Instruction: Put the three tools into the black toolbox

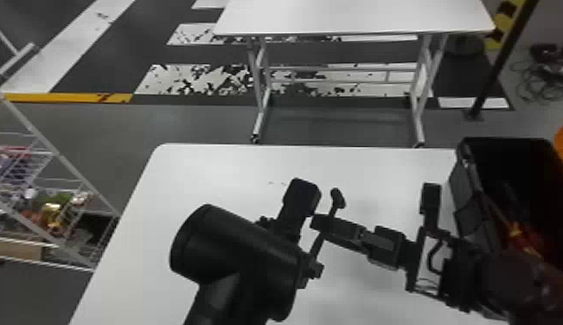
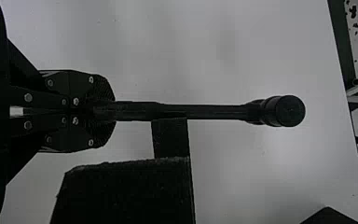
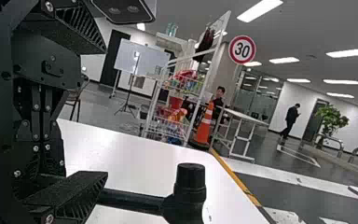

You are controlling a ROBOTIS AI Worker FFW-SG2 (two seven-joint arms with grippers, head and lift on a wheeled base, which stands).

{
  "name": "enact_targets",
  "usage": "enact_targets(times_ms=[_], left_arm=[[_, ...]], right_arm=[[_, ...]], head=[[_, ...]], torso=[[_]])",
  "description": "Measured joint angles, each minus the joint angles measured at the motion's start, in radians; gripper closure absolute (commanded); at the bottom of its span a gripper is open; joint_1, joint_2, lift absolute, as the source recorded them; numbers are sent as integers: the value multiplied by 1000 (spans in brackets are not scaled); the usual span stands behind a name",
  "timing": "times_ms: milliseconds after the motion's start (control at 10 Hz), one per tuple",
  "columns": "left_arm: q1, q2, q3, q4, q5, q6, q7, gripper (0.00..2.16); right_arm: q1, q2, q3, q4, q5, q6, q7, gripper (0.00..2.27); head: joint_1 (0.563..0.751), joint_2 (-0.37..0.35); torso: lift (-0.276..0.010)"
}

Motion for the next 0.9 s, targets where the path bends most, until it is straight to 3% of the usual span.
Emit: enact_targets(times_ms=[200,300,600,900], left_arm=[[-8,0,26,13,6,0,-15,2138],[-13,0,73,15,26,0,-45,2138],[-20,0,248,-3,116,0,-181,2138],[-13,0,397,-32,280,0,-365,2138]], right_arm=[[-9,0,-6,11,20,-26,4,80],[-11,0,-35,10,14,-16,13,80],[-11,-3,-108,9,-17,20,35,80],[-10,-22,-137,3,-41,38,42,80]], head=[[695,133],[695,129],[695,107],[695,64]], torso=[[-51],[-51],[-51],[-51]])
